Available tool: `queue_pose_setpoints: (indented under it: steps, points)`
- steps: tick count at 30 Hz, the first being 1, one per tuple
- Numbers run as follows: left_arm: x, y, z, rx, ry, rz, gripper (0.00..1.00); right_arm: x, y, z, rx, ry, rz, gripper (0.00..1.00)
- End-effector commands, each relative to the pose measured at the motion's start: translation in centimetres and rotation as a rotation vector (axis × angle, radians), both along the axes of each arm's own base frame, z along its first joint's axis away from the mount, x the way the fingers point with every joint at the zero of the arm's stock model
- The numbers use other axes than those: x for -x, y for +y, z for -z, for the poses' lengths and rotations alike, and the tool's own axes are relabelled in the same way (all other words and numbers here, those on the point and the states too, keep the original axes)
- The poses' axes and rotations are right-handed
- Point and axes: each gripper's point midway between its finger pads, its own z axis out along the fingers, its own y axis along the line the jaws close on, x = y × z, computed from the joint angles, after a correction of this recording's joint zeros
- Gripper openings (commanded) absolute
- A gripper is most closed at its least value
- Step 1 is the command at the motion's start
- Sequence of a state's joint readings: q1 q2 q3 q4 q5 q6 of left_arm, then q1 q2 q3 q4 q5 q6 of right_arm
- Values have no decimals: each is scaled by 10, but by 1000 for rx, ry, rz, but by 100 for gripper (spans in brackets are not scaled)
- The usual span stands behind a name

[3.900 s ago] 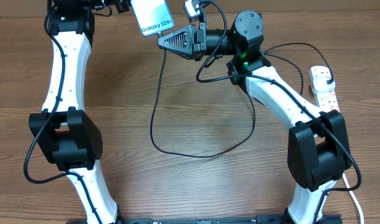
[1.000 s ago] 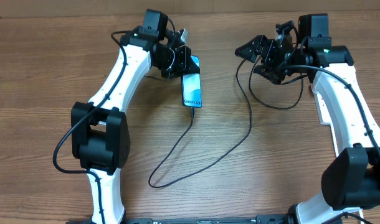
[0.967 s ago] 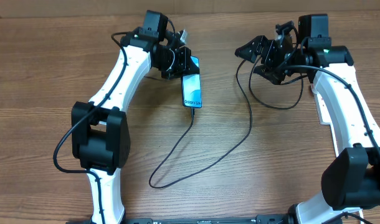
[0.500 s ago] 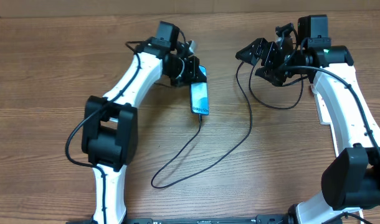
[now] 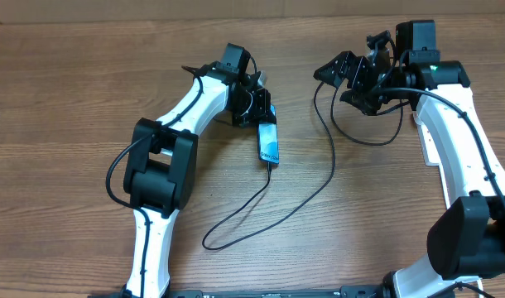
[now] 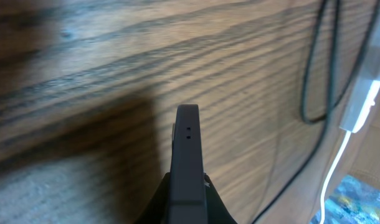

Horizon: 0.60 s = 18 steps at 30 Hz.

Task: Plug charger to phone and switch on socket
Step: 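Lay the phone flat on the table and open the left gripper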

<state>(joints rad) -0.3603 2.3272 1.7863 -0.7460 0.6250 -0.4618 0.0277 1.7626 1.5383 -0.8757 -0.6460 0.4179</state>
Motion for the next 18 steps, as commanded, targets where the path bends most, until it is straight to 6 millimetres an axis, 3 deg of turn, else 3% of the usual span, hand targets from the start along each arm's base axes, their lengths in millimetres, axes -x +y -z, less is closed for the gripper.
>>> queue_pose_setpoints:
  steps: [1, 18]
  points:
    - [3, 0, 9, 2, 31, -9, 4, 0, -4, -15, 21, -48, 8, 97]
    - [1, 5, 14, -37, 22, -19, 5, 0, -5, -15, 24, -45, 10, 97]
